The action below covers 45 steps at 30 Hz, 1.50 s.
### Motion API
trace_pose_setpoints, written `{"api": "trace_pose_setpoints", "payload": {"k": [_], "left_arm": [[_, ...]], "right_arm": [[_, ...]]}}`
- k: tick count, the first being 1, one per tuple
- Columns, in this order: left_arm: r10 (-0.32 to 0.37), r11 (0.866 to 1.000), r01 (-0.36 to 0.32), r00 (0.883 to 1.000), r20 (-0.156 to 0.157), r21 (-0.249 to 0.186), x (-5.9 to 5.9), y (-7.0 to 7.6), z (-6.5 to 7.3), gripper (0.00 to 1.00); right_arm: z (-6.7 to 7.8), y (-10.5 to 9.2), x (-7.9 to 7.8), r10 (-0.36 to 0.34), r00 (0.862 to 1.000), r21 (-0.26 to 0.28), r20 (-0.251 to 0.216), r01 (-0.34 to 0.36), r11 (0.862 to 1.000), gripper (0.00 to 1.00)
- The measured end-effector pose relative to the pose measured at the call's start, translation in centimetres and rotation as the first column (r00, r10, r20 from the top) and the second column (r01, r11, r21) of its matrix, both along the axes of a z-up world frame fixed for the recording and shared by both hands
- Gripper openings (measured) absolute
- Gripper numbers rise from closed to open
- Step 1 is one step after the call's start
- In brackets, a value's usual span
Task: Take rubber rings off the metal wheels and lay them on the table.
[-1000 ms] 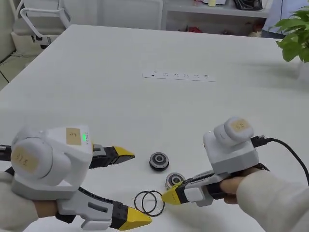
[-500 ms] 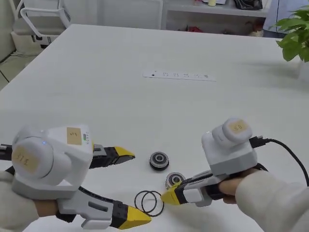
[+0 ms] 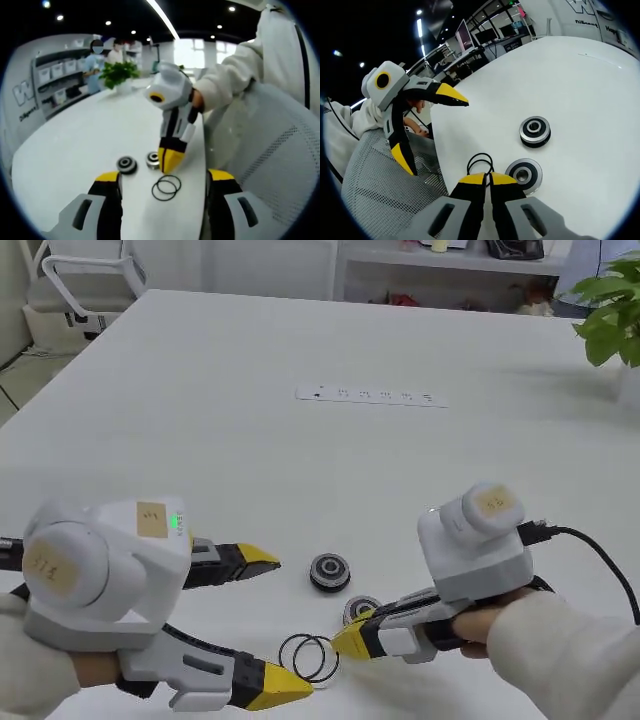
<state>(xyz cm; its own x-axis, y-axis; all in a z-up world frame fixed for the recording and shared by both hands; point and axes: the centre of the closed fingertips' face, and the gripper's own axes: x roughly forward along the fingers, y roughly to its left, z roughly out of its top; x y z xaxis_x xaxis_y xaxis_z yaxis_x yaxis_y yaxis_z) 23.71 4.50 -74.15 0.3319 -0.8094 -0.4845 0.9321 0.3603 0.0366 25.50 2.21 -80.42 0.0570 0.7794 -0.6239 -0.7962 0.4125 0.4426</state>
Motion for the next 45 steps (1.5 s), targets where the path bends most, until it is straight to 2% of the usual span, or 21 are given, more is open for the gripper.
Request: {"api": "trace_pose_setpoints", "payload": {"k": [9,28,45], "left_arm": [[0.001,1.000,-0.001,1.000,-0.002,0.002,0.0,0.1,-0.1,0.69],[0.001,1.000,-0.001,1.000,-0.010,0.004,0.0,0.1,-0.3,0.69],[0.005,1.000,-0.005,1.000,-0.012,0.007,0.1,0.2,-0.4,0.68]], "right_arm": [[0.1,-0.1,0.2,-0.011,1.000,0.000,0.002,0.011,1.000,0.00],[1.2,-0.2,1.4,-0.054,0.998,0.042,0.016,0.053,0.998,0.00],[3.7,-0.9,3.7,-0.137,0.990,0.127,0.041,0.131,0.983,0.01]]}}
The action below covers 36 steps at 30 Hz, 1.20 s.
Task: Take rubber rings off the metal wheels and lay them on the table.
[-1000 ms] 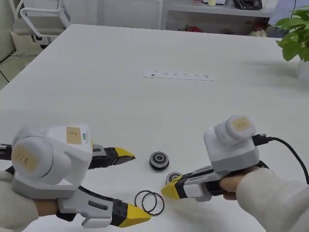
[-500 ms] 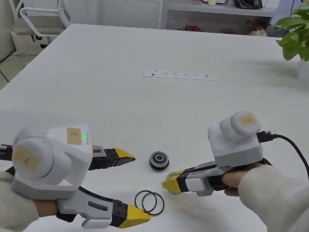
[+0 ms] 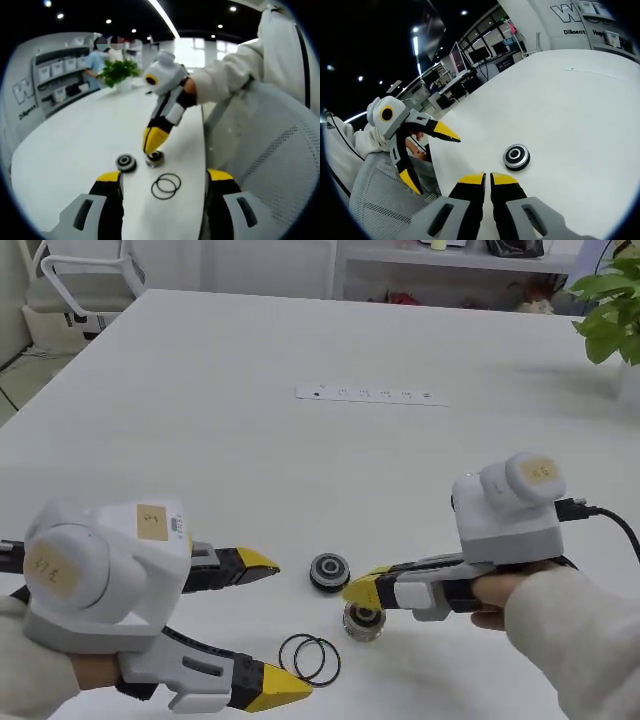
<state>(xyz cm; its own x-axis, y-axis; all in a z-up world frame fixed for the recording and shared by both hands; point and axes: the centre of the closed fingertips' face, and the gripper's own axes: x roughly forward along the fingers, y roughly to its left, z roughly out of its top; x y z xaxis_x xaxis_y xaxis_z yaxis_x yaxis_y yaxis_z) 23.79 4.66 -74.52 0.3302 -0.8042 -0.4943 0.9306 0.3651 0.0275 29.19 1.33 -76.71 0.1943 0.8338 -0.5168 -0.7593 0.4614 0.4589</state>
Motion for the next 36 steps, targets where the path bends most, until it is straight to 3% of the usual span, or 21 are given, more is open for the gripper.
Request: {"api": "trace_pose_setpoints", "payload": {"k": [10,13,17,20,22,26,30,32,34,35,36], "left_arm": [[0.007,1.000,-0.007,1.000,0.001,-0.003,0.2,0.0,0.1,0.68],[0.028,0.999,-0.028,1.000,0.000,-0.037,0.6,-0.1,0.9,0.68],[0.066,0.997,-0.065,0.998,0.007,-0.038,1.4,0.4,1.3,0.66],[0.090,0.991,-0.088,0.996,0.019,-0.101,1.8,0.2,2.9,0.65],[0.098,0.991,-0.095,0.995,0.022,-0.098,2.1,0.3,3.3,0.64],[0.093,0.989,-0.085,0.993,0.065,-0.117,2.5,-0.1,5.5,0.64],[0.109,0.982,-0.094,0.991,0.081,-0.166,3.1,-0.3,7.9,0.62],[0.107,0.984,-0.090,0.989,0.104,-0.151,3.5,-0.3,8.4,0.62],[0.116,0.989,-0.104,0.986,0.118,-0.102,4.2,0.0,8.3,0.60],[0.108,0.991,-0.096,0.984,0.142,-0.091,4.6,-0.2,8.6,0.60],[0.104,0.992,-0.091,0.984,0.147,-0.092,4.7,-0.3,8.8,0.60]], "right_arm": [[0.7,-0.5,1.0,-0.041,0.999,0.025,0.015,0.041,0.999,0.01],[0.7,-0.7,1.3,-0.052,0.998,0.022,0.019,0.051,0.998,0.01],[1.0,-1.1,1.8,-0.077,0.997,0.032,0.020,0.076,0.997,0.00],[1.2,-1.5,2.3,-0.099,0.995,0.035,0.022,0.098,0.995,0.00],[1.1,-1.6,2.5,-0.108,0.994,0.033,0.021,0.107,0.994,0.00],[0.7,-1.6,2.3,-0.104,0.994,0.015,0.025,0.104,0.994,0.00],[0.6,-1.5,2.1,-0.093,0.995,0.010,0.028,0.093,0.996,0.00],[0.7,-1.4,2.2,-0.092,0.995,0.012,0.027,0.091,0.996,0.00],[0.7,-1.4,2.2,-0.092,0.995,0.011,0.028,0.092,0.996,0.00],[0.7,-1.4,2.2,-0.092,0.995,0.012,0.028,0.091,0.996,0.00],[0.7,-1.4,2.2,-0.092,0.995,0.012,0.028,0.092,0.996,0.00]]}}
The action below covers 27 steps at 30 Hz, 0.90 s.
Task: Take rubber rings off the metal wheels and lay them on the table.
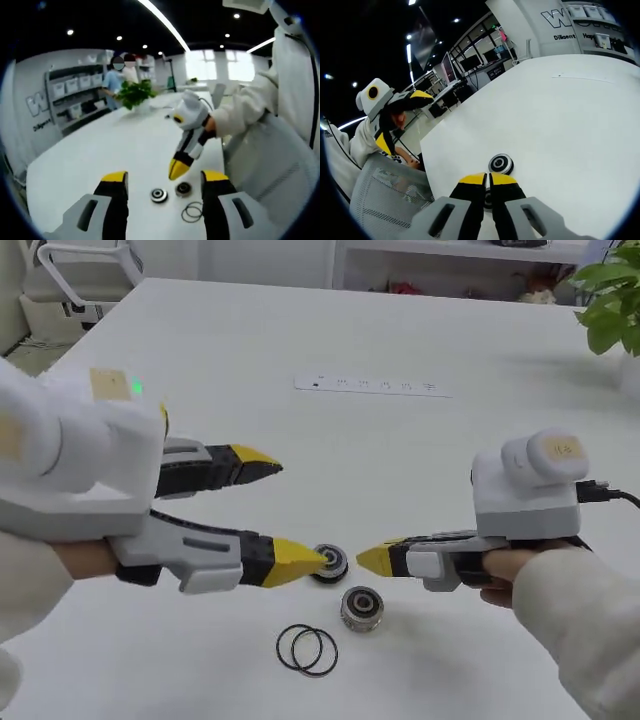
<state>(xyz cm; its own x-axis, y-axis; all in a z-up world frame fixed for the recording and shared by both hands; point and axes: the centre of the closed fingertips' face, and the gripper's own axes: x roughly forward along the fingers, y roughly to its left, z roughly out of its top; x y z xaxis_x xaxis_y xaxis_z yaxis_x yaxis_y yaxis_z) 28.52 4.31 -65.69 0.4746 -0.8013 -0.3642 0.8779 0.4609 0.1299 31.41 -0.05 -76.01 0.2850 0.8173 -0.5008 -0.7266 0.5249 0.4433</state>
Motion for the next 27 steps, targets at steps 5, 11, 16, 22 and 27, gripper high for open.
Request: {"api": "trace_pose_setpoints", "payload": {"k": [5,11,16,22,27], "left_arm": [[-0.004,1.000,0.004,1.000,0.006,-0.024,1.7,-1.0,0.9,0.59],[-0.013,1.000,0.013,1.000,0.004,0.013,3.7,-1.9,0.6,0.59],[-0.021,1.000,0.021,1.000,0.011,0.009,5.1,-2.4,0.7,0.57],[-0.007,1.000,0.007,1.000,0.008,0.018,6.6,-2.4,-0.4,0.55],[-0.018,1.000,0.017,0.999,0.039,0.017,6.7,-2.2,-2.2,0.49]], "right_arm": [[0.1,0.0,0.0,-0.007,1.000,0.003,0.002,0.007,1.000,0.00],[0.1,-0.3,0.2,-0.015,1.000,0.003,0.002,0.015,1.000,0.00],[0.0,-0.5,0.5,-0.024,1.000,0.008,0.001,0.024,1.000,0.00],[-0.3,-0.8,0.7,-0.036,0.999,0.003,-0.002,0.036,0.999,0.00],[-0.4,-0.9,0.8,-0.040,0.999,0.003,-0.002,0.040,0.999,0.00]]}}
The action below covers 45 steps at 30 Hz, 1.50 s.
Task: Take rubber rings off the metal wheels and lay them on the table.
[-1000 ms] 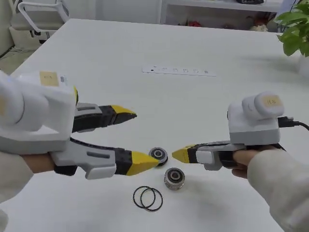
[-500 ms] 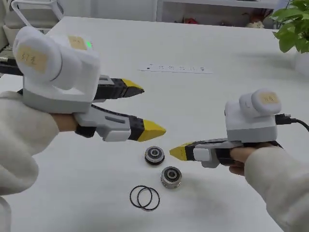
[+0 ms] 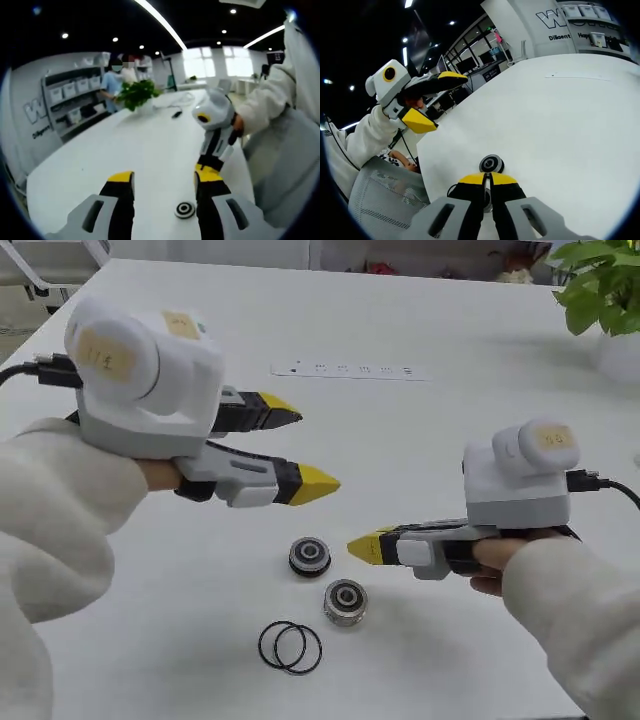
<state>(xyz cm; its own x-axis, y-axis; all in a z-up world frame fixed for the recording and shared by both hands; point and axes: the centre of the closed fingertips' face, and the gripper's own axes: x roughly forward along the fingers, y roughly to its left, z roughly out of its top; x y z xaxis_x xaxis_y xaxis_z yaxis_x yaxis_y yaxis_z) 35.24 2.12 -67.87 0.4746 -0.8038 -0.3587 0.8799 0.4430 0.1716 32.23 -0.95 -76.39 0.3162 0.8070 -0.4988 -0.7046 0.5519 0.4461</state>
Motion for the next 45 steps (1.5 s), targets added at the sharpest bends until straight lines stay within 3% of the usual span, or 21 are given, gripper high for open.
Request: {"api": "trace_pose_setpoints", "payload": {"k": [4,6,8,12,16,23,27,31,34,38,40,45], "left_arm": [[-0.004,1.000,0.004,1.000,-0.009,0.015,-0.2,0.6,-2.3,0.42],[-0.010,0.999,0.012,0.999,-0.035,0.052,-0.5,0.8,-3.6,0.40],[-0.027,0.996,0.030,0.999,-0.039,0.086,-0.9,0.7,-4.7,0.39],[-0.039,0.994,0.044,0.998,-0.056,0.100,-1.2,0.4,-5.8,0.36],[-0.031,0.988,0.039,0.998,-0.056,0.147,-1.3,0.4,-7.3,0.27],[-0.039,0.988,0.053,0.995,-0.096,0.144,-1.7,-0.1,-8.5,0.23],[0.006,0.989,0.012,0.993,-0.121,0.147,-1.1,0.3,-9.4,0.19],[0.014,0.994,0.004,0.988,-0.156,0.110,-1.3,0.1,-9.6,0.20],[0.003,0.992,0.017,0.988,-0.153,0.129,-1.5,0.1,-10.1,0.19],[0.009,0.990,0.014,0.988,-0.155,0.142,-1.5,0.2,-10.6,0.19],[0.005,0.984,0.021,0.989,-0.148,0.174,-1.7,0.3,-11.2,0.18],[0.005,0.988,0.017,0.989,-0.148,0.151,-1.8,0.0,-10.9,0.17]], "right_arm": [[-0.1,0.0,0.1,-0.002,1.000,0.005,0.003,0.002,1.000,0.00],[-0.2,0.0,0.1,0.001,1.000,0.002,0.010,-0.001,1.000,0.00],[-0.2,0.2,0.1,0.012,1.000,0.003,0.020,-0.012,1.000,0.01],[-0.3,0.4,0.0,0.027,0.999,-0.001,0.035,-0.027,1.000,0.02],[-0.7,0.1,0.4,0.019,0.999,-0.020,0.043,-0.018,1.000,0.05],[-1.3,-0.8,1.3,-0.008,0.998,-0.045,0.054,0.011,0.999,0.09],[-1.8,-0.8,1.3,0.009,0.997,-0.061,0.073,-0.004,0.998,0.09],[-2.4,-0.8,1.4,0.023,0.994,-0.085,0.104,-0.015,0.996,0.16],[-3.0,-0.8,1.4,0.050,0.991,-0.122,0.127,-0.034,0.992,0.19],[-3.1,-0.8,1.5,0.061,0.988,-0.132,0.142,-0.042,0.990,0.21],[-3.1,-0.6,1.5,0.068,0.987,-0.133,0.145,-0.049,0.990,0.22],[-3.8,-0.8,1.4,0.096,0.983,-0.174,0.156,-0.068,0.982,0.24]]}}
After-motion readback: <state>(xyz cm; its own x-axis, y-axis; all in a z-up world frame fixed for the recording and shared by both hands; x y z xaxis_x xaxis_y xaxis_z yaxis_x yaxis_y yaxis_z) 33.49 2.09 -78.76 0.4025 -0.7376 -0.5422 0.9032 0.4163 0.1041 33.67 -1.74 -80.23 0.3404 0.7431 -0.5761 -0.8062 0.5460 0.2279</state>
